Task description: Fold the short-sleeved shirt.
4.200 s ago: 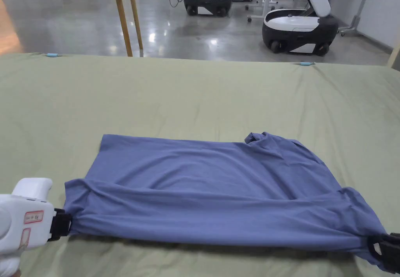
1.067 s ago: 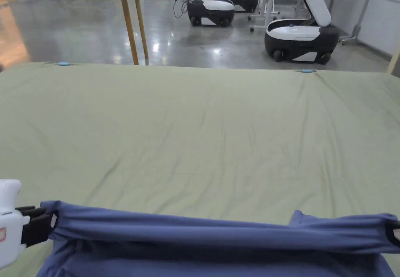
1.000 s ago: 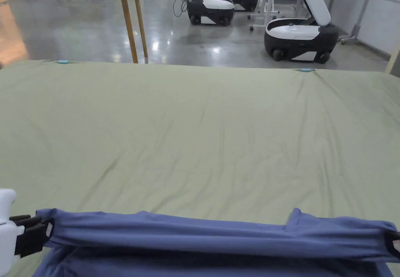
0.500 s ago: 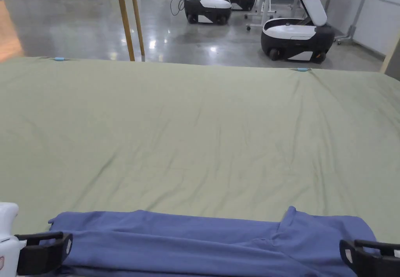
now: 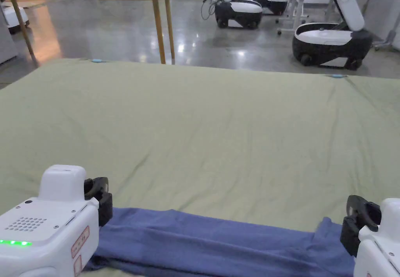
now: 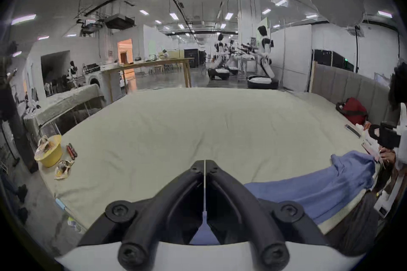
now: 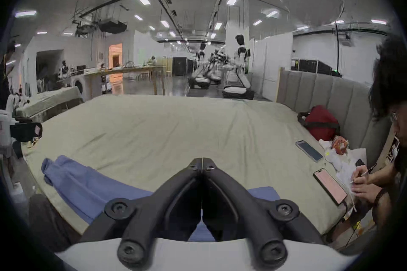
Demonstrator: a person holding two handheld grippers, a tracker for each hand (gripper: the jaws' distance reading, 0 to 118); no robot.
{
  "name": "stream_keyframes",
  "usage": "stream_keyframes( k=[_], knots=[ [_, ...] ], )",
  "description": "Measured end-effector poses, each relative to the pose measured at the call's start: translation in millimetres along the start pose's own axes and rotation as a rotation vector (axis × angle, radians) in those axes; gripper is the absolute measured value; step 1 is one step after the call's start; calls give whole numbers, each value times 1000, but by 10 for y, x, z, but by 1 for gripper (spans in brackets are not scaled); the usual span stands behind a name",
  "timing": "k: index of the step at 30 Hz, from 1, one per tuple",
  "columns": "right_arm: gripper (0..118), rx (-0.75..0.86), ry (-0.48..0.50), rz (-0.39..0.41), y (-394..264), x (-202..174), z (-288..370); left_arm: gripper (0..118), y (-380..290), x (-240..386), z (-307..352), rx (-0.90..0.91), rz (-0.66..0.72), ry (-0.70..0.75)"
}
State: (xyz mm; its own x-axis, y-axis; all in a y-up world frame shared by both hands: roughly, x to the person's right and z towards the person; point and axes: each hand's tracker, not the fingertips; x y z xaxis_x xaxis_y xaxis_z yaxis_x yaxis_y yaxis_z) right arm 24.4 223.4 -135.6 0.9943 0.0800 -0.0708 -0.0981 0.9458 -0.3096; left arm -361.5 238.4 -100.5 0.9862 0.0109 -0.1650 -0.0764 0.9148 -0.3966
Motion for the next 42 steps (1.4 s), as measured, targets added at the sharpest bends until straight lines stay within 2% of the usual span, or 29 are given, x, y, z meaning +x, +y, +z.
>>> stream_keyframes(
  k=[2,5,8,11,16,18,20,22,23,24,25,26,28,30,36,37,38,39,40,41,42],
  knots=[
    [0,24,-10,25,22,-59,42,0,39,-188,-29,-34,83,-8],
    [1,72,-25,57,46,-159,131,0,121,-668,-155,-174,271,-167],
    [1,111,-40,98,42,-264,231,0,185,-1114,-383,-375,392,-290],
    [0,131,-40,118,15,-343,299,0,149,-1473,-621,-539,469,-325],
    [1,104,-24,95,-24,-389,318,2,2,-1802,-918,-693,590,-507],
    [1,91,-29,93,-53,-387,308,4,-37,-1848,-956,-682,586,-460],
    [1,69,-33,97,-80,-369,279,9,-90,-1869,-984,-697,606,-494],
    [1,57,-38,95,-111,-335,253,20,-162,-1875,-1019,-717,648,-576],
    [1,50,-40,92,-115,-324,234,20,-182,-1875,-1039,-722,653,-600],
    [1,41,-37,88,-121,-313,210,47,-212,-1860,-1073,-740,652,-616],
    [1,37,-37,83,-133,-307,190,102,-248,-1811,-1139,-786,648,-615],
    [1,31,-37,79,-144,-304,175,118,-285,-1780,-1170,-798,653,-621],
    [1,15,-32,72,-170,-298,147,113,-335,-1774,-1241,-783,715,-656],
    [1,2,-29,69,-206,-292,132,112,-407,-1688,-1319,-795,763,-694],
    [1,-31,-16,56,-263,-277,115,111,-544,-1453,-1523,-814,781,-761],
    [1,-34,-16,54,-268,-277,121,103,-531,-1429,-1534,-808,790,-763],
    [1,-38,-15,52,-274,-274,124,78,-518,-1416,-1551,-810,793,-759],
    [1,-40,-15,49,-281,-268,127,27,-516,-1464,-1564,-802,788,-744],
    [1,-41,-15,47,-287,-262,131,7,-527,-1439,-1600,-826,755,-665],
    [1,-43,-15,46,-290,-256,136,7,-547,-1413,-1608,-824,732,-595],
    [1,-44,-13,43,-291,-247,141,7,-567,-1414,-1636,-862,708,-615]
  ],
)
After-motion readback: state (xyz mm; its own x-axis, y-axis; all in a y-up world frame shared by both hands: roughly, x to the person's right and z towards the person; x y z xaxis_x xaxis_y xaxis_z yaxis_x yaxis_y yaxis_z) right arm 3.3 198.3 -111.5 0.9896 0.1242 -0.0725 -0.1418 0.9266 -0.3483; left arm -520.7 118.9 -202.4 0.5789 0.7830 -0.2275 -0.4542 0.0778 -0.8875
